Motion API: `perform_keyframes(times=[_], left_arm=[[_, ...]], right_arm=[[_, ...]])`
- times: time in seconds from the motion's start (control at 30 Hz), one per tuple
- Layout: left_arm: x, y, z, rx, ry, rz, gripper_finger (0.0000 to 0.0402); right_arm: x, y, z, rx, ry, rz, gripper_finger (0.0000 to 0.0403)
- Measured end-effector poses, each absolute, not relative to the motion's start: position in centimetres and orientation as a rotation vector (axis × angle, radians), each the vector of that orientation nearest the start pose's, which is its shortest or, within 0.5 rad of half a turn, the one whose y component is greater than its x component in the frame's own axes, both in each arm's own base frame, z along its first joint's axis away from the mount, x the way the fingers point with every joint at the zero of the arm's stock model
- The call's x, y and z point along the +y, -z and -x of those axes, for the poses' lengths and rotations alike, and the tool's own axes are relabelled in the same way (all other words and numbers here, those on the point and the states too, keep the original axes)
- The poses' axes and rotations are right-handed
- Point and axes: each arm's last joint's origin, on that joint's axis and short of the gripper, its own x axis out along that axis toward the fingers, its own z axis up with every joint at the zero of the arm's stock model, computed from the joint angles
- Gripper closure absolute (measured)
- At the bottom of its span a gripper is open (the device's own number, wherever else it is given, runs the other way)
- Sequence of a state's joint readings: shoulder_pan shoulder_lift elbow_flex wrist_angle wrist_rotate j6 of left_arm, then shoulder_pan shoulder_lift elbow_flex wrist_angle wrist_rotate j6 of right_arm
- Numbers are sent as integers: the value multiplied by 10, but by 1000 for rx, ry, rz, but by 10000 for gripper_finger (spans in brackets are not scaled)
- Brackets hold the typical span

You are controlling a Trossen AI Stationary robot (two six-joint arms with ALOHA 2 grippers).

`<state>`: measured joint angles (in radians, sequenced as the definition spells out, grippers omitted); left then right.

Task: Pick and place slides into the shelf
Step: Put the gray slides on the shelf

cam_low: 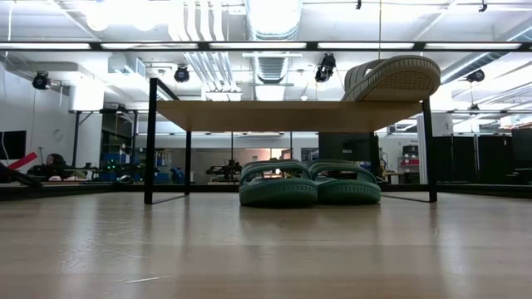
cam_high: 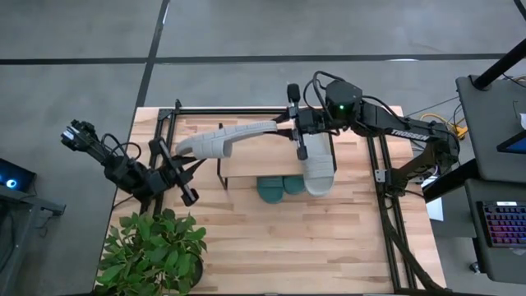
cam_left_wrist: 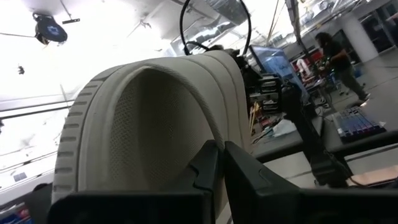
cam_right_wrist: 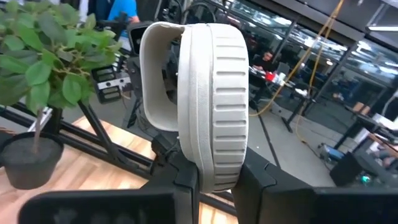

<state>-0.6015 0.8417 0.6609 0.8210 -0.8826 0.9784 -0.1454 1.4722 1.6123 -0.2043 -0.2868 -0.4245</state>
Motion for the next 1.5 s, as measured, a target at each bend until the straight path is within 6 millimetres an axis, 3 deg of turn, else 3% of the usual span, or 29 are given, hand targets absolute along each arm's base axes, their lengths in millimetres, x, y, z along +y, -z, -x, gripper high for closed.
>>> perform_keyframes(times=[0.17,0.37,0.6,1.07,1.2,1.33,1.5], left_arm=[[-71,-367,-146,-226,-543,-530,369],[-67,-366,-144,-133,-639,-531,280],[-64,-364,-142,35,-733,-711,210],[-68,-349,-162,204,-720,-1043,206],[-66,-353,-175,172,-718,-1045,206],[-55,-370,-191,114,-728,-968,206],[-42,-392,-211,137,-554,-926,206]], right_arm=[[-49,-455,-315,53,-111,342,356],[-63,-460,-303,75,-59,292,356],[-88,-454,-286,183,20,145,356],[-153,-456,-249,165,56,-146,357],[-155,-455,-248,171,54,-159,358],[-151,-459,-244,163,26,-147,358],[-143,-466,-225,172,49,-119,358]])
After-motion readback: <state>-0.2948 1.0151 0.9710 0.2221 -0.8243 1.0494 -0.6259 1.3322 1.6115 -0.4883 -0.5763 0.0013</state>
